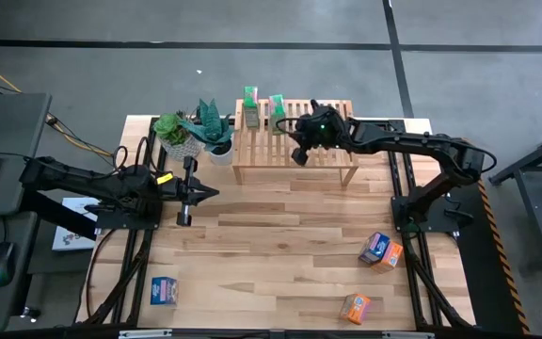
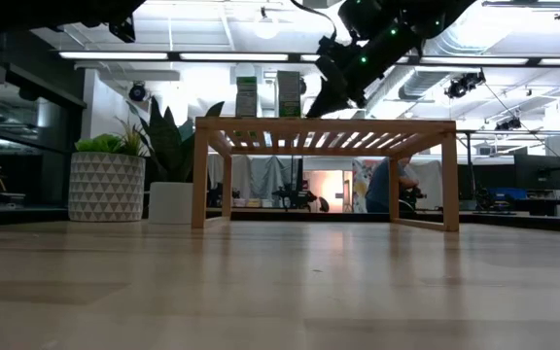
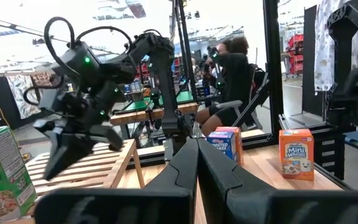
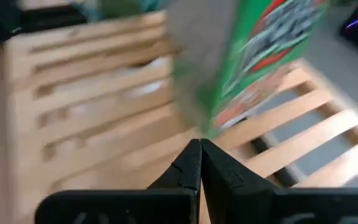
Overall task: Stack cereal on shelf
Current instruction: Put the green cereal box on the shelf aligned with the other green cereal box
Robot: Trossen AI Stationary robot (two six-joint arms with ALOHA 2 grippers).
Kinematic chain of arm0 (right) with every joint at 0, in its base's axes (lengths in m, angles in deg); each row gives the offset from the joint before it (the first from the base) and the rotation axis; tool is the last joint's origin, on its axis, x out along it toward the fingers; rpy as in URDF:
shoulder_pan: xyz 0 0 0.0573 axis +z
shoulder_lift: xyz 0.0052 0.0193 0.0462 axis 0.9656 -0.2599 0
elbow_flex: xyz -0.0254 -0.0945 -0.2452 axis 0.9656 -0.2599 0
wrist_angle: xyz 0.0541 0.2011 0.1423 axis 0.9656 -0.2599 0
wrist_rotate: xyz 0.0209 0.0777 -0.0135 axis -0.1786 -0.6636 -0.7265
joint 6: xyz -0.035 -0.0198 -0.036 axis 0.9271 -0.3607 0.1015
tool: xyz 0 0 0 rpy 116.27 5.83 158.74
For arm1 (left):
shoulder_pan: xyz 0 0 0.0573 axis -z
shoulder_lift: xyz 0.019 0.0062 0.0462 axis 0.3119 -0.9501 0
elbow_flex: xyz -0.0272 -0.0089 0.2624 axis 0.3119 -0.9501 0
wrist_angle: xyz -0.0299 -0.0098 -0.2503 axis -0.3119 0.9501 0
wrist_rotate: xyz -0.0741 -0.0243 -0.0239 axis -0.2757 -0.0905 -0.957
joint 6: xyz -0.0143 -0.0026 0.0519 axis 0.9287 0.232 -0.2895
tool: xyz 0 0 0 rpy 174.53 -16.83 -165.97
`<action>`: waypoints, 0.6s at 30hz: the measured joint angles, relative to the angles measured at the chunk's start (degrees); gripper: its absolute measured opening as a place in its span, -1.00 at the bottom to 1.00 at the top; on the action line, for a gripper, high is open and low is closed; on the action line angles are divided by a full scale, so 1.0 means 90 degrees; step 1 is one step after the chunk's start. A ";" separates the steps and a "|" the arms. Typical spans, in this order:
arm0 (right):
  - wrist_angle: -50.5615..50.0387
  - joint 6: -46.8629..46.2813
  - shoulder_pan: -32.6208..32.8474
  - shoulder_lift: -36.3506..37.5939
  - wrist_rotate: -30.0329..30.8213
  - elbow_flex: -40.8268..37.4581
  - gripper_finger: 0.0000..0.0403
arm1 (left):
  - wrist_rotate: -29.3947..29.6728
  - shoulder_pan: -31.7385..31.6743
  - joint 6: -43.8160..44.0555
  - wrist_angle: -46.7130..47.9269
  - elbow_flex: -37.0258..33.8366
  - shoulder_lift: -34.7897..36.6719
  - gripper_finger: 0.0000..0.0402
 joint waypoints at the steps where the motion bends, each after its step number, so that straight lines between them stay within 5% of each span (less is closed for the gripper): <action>1: 0.0122 0.0030 0.0014 -0.0006 0.0100 0.0000 -1.00 | 0.0000 0.0000 0.0000 0.0000 0.0000 0.0002 -1.00; 18: 0.0710 0.0274 -0.0028 -0.0058 0.0134 0.0000 -1.00 | 0.0146 0.0000 -0.0066 -0.0005 0.0000 0.0001 -1.00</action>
